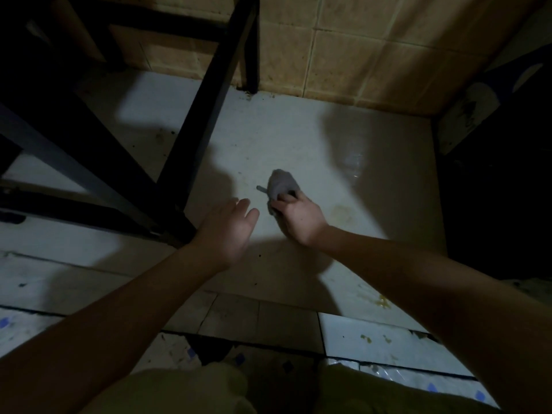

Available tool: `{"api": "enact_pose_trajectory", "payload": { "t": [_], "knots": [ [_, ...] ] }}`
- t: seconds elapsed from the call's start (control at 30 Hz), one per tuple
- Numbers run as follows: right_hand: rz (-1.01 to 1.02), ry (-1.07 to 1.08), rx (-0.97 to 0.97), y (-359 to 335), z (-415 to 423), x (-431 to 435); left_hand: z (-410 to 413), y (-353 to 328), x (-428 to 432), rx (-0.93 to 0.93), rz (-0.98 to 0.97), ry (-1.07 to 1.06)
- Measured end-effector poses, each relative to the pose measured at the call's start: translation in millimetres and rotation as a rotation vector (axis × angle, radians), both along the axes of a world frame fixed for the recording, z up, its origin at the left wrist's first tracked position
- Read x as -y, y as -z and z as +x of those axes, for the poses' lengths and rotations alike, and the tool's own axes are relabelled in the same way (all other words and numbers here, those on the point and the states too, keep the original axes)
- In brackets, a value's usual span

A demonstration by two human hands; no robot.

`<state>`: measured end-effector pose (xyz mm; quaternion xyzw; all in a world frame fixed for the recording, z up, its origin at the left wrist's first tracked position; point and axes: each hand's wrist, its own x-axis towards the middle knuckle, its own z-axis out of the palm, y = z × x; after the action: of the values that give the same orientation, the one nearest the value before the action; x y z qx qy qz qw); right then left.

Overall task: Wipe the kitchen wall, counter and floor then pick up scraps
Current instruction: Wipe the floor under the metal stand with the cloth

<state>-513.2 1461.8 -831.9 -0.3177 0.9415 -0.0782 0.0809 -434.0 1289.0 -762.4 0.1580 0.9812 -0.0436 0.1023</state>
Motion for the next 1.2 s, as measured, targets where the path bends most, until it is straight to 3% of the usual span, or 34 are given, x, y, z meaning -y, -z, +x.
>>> {"api": "enact_pose_trajectory", "payload": {
  "t": [0.1,0.23,0.4,0.6,0.73,0.87,1.03,1.2],
  "knots": [
    [0.134,-0.137,-0.021,5.3,5.2,-4.1,-1.9,-0.6,-1.6,-0.002,0.009,-0.004],
    [0.133,-0.085,0.015,1.4,3.8,-21.7,-5.8,0.7,-3.6,0.016,0.022,-0.019],
    [0.027,0.195,0.080,0.0,2.5,-67.9,-9.7,2.1,-8.3,0.005,0.039,0.000],
    [-0.149,0.746,0.132,14.8,-2.5,-150.0,-13.9,4.3,-12.7,0.025,0.065,0.010],
    [-0.083,0.946,0.121,18.2,-4.5,-183.0,-15.7,5.7,-14.9,-0.006,0.068,0.042],
    [-0.041,0.895,0.086,14.1,-4.7,-184.2,-17.9,10.0,-14.5,-0.014,0.071,0.056],
    [-0.074,0.517,0.106,-0.5,7.4,-165.0,-20.4,11.0,-12.3,0.006,0.075,0.048],
    [-0.094,0.160,0.127,1.3,27.4,-92.7,-20.8,11.2,-10.9,-0.018,0.056,0.020]
  ]
}}
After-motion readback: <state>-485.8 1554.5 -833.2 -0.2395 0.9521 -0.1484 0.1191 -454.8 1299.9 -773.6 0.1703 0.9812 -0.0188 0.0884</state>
